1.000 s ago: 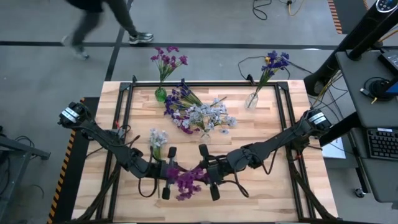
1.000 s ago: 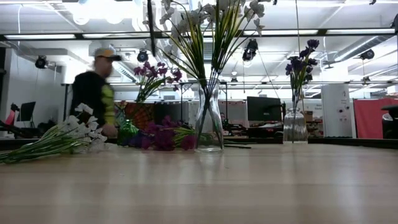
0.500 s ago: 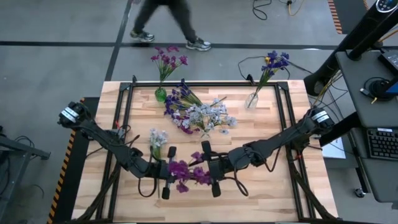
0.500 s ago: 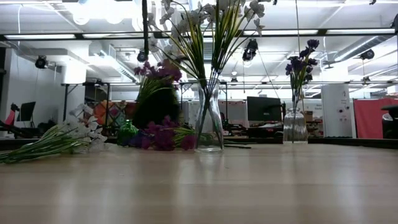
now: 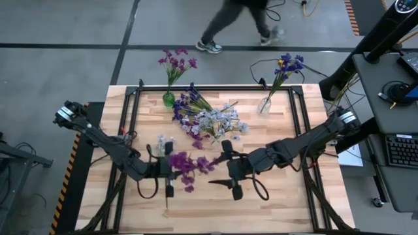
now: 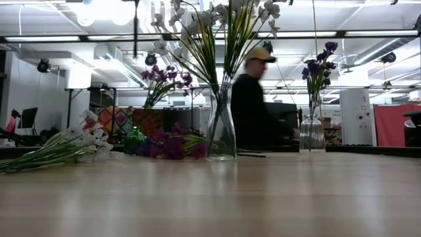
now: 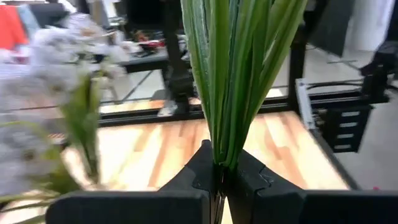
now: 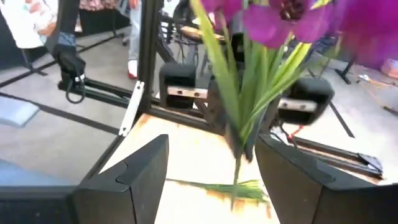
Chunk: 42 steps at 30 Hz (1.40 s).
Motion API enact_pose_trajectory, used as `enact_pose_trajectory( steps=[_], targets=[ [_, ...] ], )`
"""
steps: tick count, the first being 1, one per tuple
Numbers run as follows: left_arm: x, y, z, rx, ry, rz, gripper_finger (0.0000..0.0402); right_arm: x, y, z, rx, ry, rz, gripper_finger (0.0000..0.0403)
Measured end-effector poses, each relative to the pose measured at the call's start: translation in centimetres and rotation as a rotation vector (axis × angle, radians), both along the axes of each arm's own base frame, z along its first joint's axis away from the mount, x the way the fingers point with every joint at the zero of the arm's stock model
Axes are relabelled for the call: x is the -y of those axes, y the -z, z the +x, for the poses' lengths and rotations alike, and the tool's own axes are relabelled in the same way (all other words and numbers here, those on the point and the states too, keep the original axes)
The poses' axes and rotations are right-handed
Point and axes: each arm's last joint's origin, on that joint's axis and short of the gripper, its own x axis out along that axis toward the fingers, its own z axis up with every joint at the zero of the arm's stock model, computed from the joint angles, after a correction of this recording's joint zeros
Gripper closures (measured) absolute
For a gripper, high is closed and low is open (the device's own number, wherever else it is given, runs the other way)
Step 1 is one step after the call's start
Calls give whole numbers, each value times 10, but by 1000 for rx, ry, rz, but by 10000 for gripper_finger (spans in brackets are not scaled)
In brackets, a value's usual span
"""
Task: Sort flowers into vase by color
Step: Put the bottom violet flowers into the green flower vase
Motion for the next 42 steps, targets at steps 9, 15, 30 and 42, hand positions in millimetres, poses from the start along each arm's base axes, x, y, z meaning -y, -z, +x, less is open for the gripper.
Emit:
enact_pose_trajectory(
  steps=[9,15,30,42],
  targets=[
    [-29,-32,-37,20,-106,34,398,6,-10,-14,-32,15,19,170],
    [-57,-54,-64,57,-253,119,398,7,-10,-15,-42,19,2,170],
    [-149,-61,-108,119,-473,113,398,10,-5,-14,-65,35,-50,170],
    [-217,-9,-122,57,-587,-55,398,24,3,-9,-110,75,-67,170]
  ],
)
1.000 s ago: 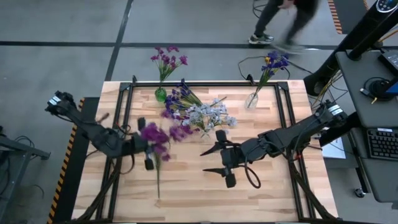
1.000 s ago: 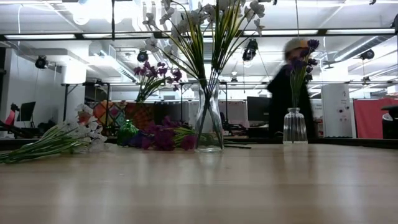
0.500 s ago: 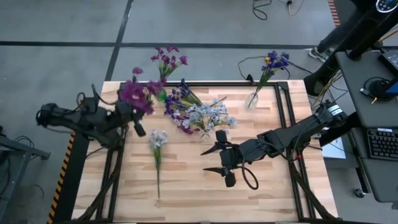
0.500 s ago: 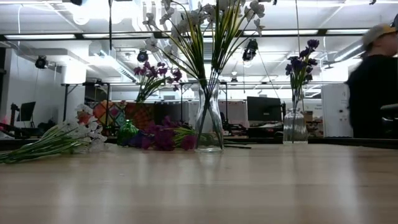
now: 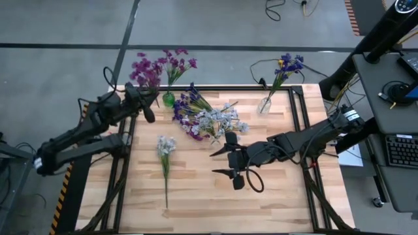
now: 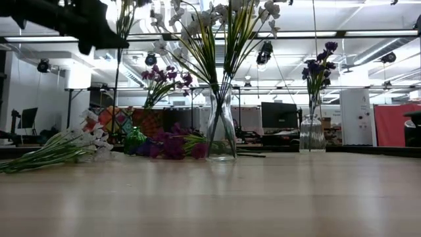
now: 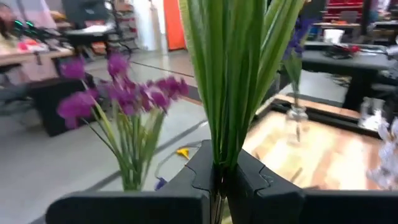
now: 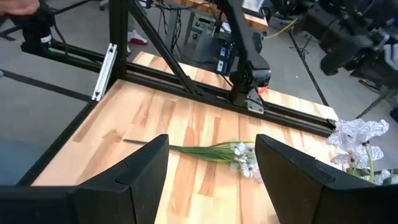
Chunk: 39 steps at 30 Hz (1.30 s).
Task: Sort flowers into vase by color
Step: Put the bottom violet flowers into the green flower vase
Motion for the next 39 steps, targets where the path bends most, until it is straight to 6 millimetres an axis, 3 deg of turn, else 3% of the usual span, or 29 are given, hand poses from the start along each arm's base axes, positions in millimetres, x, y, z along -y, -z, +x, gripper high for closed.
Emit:
enact_pose_trajectory(
  steps=[6,14,27,39],
  targets=[
    [-13,17,-11,60,-66,39,398,7,0,3,2,22,1,170],
    [-27,40,-6,114,-23,107,398,14,1,4,-5,52,34,170],
    [-71,54,7,105,-139,158,398,17,1,5,-8,75,70,170],
    [-94,72,12,91,-160,104,398,17,1,5,-13,79,77,170]
  ],
)
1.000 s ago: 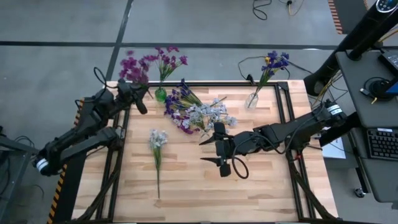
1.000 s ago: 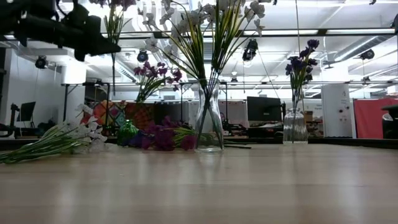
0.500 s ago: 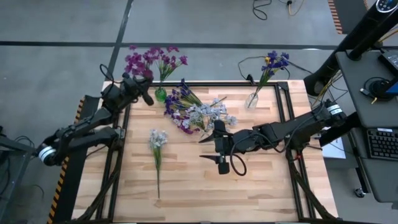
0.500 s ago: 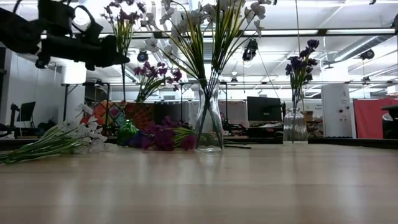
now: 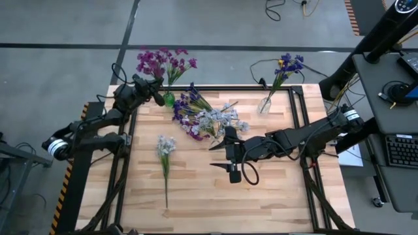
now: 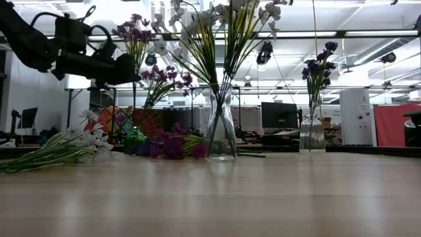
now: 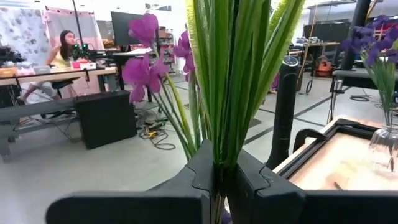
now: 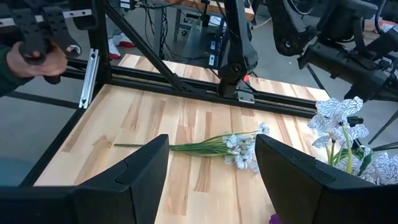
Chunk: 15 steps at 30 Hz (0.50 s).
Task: Sort flowers into vase by color
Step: Put the bottom violet flowers into the green flower vase
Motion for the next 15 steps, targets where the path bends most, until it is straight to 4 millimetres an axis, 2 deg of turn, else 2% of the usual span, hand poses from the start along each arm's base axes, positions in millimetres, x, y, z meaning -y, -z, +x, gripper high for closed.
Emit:
enact_pose_trajectory(
  steps=[15],
  targets=[
    [-14,14,4,1,-21,-22,398,0,0,0,0,3,-1,170]
  ],
)
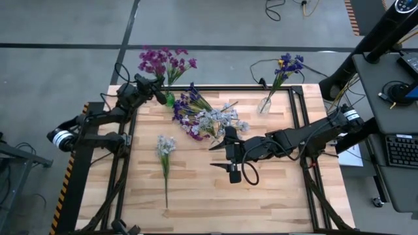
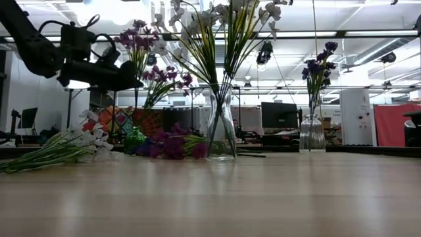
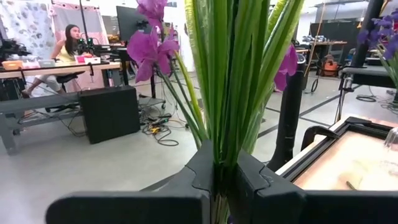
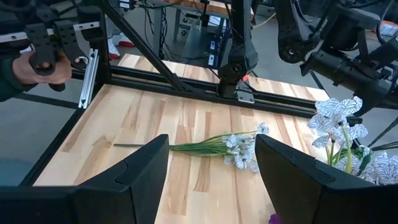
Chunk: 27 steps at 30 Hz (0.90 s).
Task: Sort flowers into vase by color
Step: Put the bottom violet flowers into the green flower vase
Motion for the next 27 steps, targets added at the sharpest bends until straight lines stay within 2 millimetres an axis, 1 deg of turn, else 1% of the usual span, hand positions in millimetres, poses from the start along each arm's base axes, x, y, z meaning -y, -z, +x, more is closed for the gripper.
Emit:
enact_pose_trajectory(
  steps=[11,18,27],
  targets=[
    [-2,1,1,34,2,-9,398,0,0,0,-2,1,-1,170],
    [1,-6,-1,65,4,9,398,0,1,0,-8,3,-4,170],
    [2,-3,-1,40,1,-20,398,0,2,-1,-17,3,-7,170]
  ],
)
